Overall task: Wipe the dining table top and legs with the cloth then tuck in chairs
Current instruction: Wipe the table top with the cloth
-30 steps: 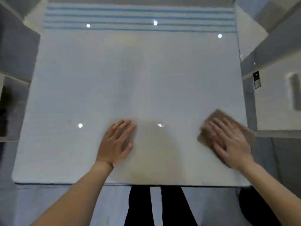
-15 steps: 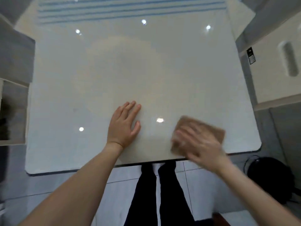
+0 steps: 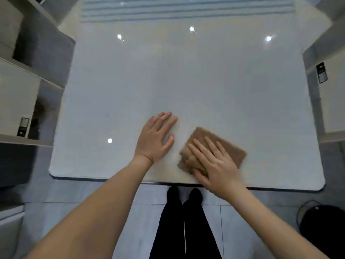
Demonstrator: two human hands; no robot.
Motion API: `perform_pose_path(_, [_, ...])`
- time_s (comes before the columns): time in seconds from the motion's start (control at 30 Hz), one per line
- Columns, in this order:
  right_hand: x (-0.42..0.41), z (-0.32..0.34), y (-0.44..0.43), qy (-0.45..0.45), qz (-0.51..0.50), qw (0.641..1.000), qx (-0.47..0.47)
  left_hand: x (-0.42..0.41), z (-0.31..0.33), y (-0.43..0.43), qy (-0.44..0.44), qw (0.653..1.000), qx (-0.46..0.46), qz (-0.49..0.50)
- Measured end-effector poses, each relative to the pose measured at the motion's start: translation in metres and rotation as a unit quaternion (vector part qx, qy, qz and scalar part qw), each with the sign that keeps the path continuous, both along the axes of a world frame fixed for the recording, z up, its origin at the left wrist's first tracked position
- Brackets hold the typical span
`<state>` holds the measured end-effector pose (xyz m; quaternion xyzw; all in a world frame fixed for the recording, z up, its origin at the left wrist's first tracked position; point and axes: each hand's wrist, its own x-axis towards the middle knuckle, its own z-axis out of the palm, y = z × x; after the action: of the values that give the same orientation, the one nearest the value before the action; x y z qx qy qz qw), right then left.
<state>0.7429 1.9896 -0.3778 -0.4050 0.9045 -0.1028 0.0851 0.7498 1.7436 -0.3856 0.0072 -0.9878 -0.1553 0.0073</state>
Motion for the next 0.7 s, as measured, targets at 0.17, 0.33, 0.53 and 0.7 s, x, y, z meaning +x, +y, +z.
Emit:
perform_pose_path(0.17, [-0.077,-0.004,0.08,0.0,-0.143,0.989,0.028,0.001,-0.002,0.0,-0.006,1.0,0.001,-0.001])
perform_pose_path(0.33, [-0.136,-0.007,0.003,0.008,-0.345,0.938,0.021,0.001,-0.005,0.0,0.005,1.0,0.01,-0.001])
perform_pose_path(0.53, [-0.013,0.002,-0.011,0.001,-0.028,0.999,0.026,0.003,-0.007,-0.003,0.008,1.0,0.012,-0.014])
perform_pose_path(0.7, [-0.074,0.0,0.074,-0.013,-0.058,0.997,0.043,0.002,-0.009,-0.002,0.011,0.999,0.038,-0.003])
